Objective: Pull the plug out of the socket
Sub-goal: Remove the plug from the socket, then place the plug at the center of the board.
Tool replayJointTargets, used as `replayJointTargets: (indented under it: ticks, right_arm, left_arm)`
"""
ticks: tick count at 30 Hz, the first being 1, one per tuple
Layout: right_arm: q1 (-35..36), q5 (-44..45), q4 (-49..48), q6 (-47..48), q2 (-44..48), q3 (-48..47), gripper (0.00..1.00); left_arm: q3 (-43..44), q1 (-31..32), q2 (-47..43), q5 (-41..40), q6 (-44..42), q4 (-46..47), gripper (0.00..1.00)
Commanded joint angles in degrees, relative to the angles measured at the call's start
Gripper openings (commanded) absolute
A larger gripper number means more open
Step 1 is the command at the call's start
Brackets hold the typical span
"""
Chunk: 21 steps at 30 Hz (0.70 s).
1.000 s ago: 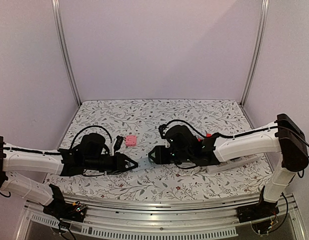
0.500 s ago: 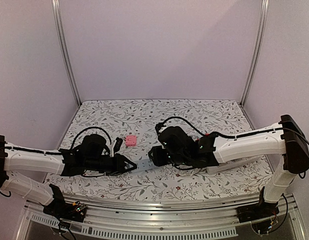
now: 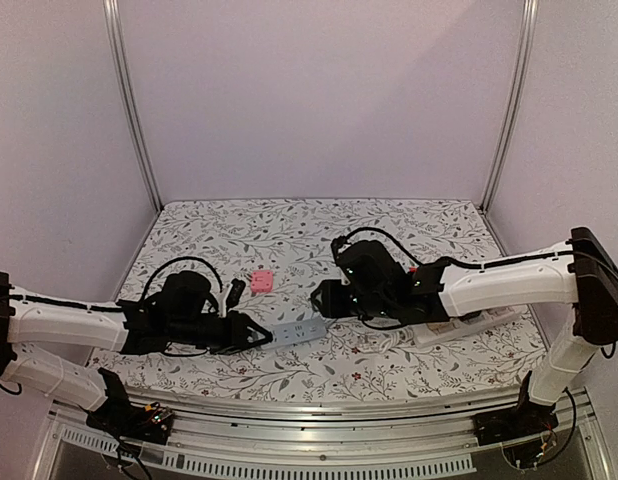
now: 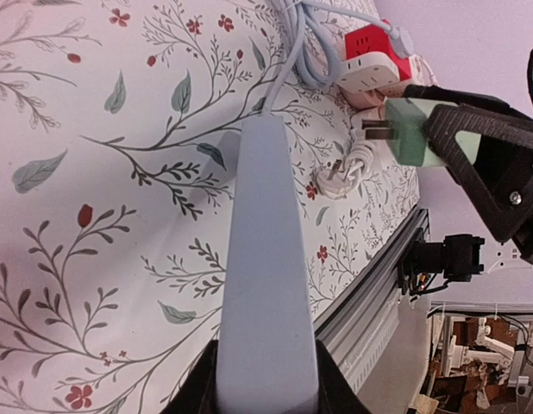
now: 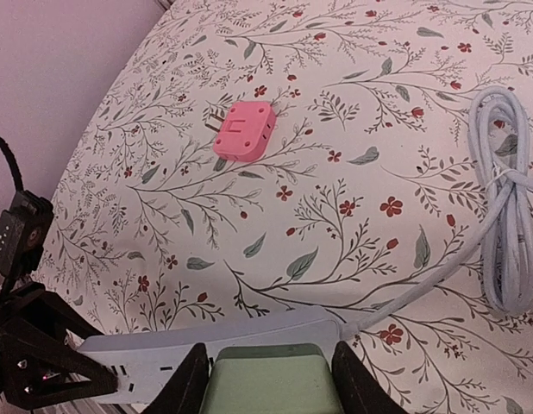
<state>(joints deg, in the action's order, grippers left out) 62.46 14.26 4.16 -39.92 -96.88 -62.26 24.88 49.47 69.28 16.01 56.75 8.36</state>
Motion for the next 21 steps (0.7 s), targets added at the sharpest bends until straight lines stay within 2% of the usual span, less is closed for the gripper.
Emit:
replayJointTargets:
  ticks: [1,8,21]
  right_arm:
    - [-0.4,-1.7,-0.6,1.7,0.9,-1.9,0.00]
    - [-0.4,-2.0,5.2,5.7,-7.3,-11.4,0.00]
    - [-0.3,-5.6,4.6,3.7,-21.4,-22.6,0.01]
  left_arm:
    - [-1.7,-0.3,-0.2,3.8,-1.1,-0.7,0.00]
    - [-4.6,-0.2,-1.5,2.8,0.2,-2.7,0.00]
    - [-4.5,-0.5,2.5,1.5,1.3,-2.9,0.00]
